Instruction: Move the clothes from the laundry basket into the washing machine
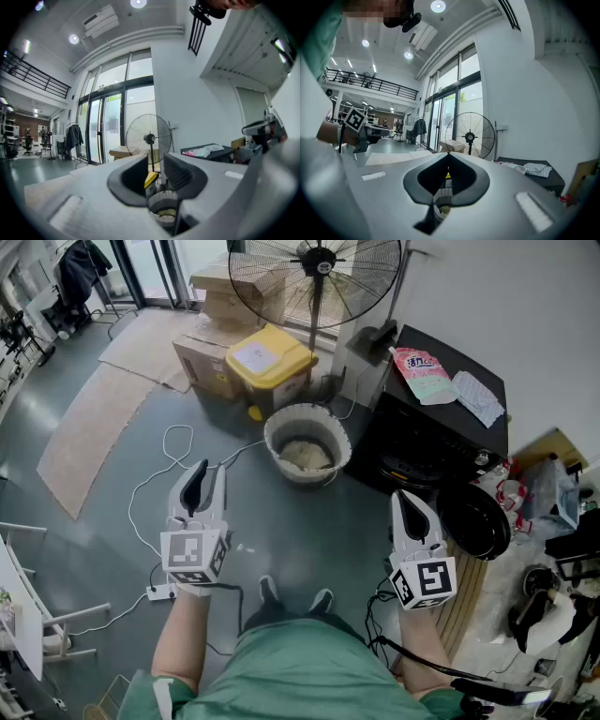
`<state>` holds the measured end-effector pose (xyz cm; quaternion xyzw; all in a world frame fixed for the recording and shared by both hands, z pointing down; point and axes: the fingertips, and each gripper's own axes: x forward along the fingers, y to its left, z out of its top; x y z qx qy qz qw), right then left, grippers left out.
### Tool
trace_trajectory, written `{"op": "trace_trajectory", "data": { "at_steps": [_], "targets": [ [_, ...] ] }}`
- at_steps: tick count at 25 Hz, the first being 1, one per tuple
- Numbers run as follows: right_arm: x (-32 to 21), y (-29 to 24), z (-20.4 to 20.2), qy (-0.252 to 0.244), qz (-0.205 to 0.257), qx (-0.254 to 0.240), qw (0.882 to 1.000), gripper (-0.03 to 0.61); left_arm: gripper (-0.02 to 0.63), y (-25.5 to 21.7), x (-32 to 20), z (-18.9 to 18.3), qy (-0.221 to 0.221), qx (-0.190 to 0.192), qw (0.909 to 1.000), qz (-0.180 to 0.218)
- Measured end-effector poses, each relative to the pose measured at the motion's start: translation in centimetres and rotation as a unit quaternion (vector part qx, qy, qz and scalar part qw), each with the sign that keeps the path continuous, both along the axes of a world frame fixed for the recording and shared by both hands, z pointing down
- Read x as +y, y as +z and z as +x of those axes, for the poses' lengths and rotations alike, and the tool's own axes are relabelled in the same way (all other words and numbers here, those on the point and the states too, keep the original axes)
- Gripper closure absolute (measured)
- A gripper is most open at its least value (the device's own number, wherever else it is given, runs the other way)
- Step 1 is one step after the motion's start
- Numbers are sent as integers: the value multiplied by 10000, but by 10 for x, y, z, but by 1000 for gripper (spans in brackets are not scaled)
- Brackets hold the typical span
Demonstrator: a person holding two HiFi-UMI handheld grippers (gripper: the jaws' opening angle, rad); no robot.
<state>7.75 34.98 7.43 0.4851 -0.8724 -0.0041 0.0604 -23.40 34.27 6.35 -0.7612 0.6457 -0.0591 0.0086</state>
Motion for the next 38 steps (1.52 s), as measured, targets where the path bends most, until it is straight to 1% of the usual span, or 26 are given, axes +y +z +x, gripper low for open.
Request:
{"op": "trace_trajectory", "data": {
  "at_steps": [9,15,19,23,25,28,33,35,38],
  "targets": [
    [-7,-1,-20,159,22,-68,9998,584,511,1,-11,-27,61,7,10000,-53],
    [-10,-4,-30,324,54,-308,9990,584,498,3,-12,-50,75,27,10000,-43],
    [-9,-12,-48,295,206,-148,9992,550,477,3,-11,-71,90,73,9999,-48],
    [-6,-22,-79,76,406,-23,9991,488,452,8,-8,-100,153,179,9997,-46],
    [-4,-25,-95,-6,503,207,9985,483,436,12,-7,-115,193,217,9996,-47],
    [-3,-25,-115,-130,497,571,9970,483,425,20,-7,-134,237,292,9993,-89],
    [-5,-21,-131,-130,515,1024,9933,483,422,34,-13,-151,284,346,9989,-159],
    [-9,-21,-135,-123,510,1035,9932,483,422,36,-19,-156,278,364,9988,-178],
    [-17,-20,-137,-109,463,780,9958,483,422,40,-29,-158,290,363,9987,-219]
  ]
}}
